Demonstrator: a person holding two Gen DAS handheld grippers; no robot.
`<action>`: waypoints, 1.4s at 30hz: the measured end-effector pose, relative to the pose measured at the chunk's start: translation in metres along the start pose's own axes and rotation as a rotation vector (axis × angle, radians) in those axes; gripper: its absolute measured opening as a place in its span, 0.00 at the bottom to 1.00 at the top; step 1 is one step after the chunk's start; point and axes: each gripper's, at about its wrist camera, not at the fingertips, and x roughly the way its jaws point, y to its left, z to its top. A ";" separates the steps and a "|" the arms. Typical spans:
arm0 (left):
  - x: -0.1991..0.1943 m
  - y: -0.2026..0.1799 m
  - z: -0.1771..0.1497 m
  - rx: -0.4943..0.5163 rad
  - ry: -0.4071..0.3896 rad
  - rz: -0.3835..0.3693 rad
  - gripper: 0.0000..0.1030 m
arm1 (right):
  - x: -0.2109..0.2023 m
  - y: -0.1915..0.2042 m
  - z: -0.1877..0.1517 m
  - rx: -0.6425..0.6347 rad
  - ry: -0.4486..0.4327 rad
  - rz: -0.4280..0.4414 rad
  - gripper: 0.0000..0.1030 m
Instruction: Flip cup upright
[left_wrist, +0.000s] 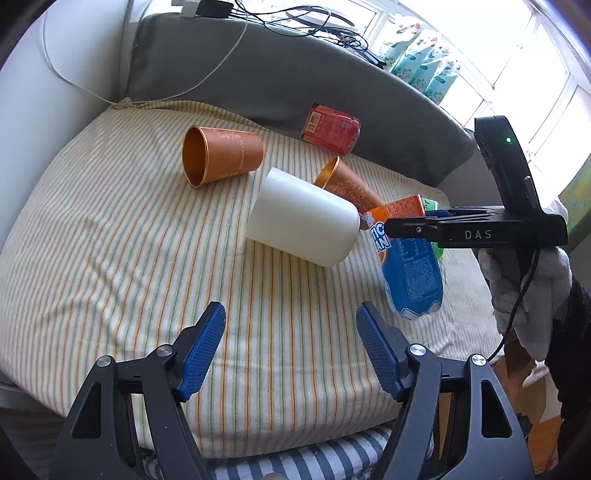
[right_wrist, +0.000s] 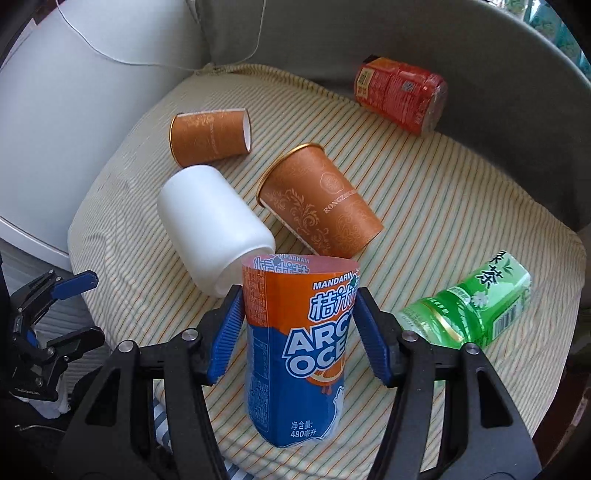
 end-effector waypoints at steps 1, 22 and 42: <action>0.000 -0.001 0.001 0.002 -0.002 0.000 0.71 | -0.006 -0.003 0.000 0.015 -0.028 0.001 0.61; -0.010 -0.031 0.008 0.109 -0.107 0.056 0.71 | -0.047 0.029 -0.061 0.056 -0.432 -0.135 0.62; -0.029 -0.050 0.004 0.171 -0.231 0.083 0.71 | -0.078 0.045 -0.112 0.060 -0.563 -0.129 0.79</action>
